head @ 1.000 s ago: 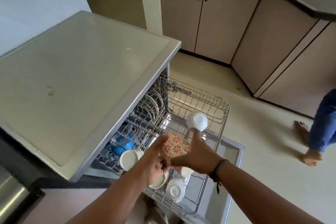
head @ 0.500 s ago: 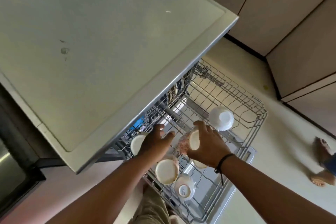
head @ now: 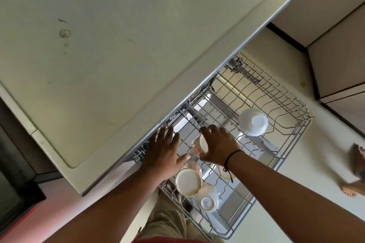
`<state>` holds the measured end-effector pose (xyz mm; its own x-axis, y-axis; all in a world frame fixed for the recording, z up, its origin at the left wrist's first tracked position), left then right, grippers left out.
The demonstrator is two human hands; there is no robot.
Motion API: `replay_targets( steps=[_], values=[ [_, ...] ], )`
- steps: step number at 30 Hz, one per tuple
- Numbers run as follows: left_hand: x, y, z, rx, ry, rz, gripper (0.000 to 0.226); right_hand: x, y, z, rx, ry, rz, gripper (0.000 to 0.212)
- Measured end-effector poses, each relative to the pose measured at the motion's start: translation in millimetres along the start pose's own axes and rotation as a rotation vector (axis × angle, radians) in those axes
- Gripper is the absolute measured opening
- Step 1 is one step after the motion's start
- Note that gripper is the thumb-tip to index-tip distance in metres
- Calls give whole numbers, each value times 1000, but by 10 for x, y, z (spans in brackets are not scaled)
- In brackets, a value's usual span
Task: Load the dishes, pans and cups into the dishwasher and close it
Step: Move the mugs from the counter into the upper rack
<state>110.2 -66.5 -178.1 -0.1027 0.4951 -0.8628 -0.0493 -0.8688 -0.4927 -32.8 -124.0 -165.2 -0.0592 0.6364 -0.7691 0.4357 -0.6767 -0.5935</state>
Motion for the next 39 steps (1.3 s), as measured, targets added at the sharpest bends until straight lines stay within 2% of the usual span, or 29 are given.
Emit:
replay_targets(
  steps=[7,11,15,23,32,39],
  values=[
    [-1,-63,-189,-46,-78,-59,77,-18,-8,-116,35,-87,12,86],
    [-49,-86,-237,-4,-103,-8,66,-2,-86,-263,35,-148,80,77],
    [-97,-92,-234,31,-141,8,62,-50,-122,-203,50,-119,133,79],
    [-111,-114,-260,31,-185,18,60,-9,27,-39,-8,-125,75,83],
    [-99,-101,-269,1,-180,34,58,106,135,-114,-10,-180,39,78],
    [-66,-85,-295,-16,-139,78,59,246,258,-48,7,-160,27,84]
  ],
)
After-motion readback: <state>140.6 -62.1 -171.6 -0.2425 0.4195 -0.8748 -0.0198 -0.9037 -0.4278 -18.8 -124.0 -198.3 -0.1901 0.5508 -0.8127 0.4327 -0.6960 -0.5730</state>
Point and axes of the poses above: each hand's wrist, its own y-axis towards the middle knuckle, its own x-axis out of the palm, z = x × y, the point moved 8 cm from there along y, towards the middle knuckle, and after that the axes turned 3 degrees about -x, right-handed, at the moved point
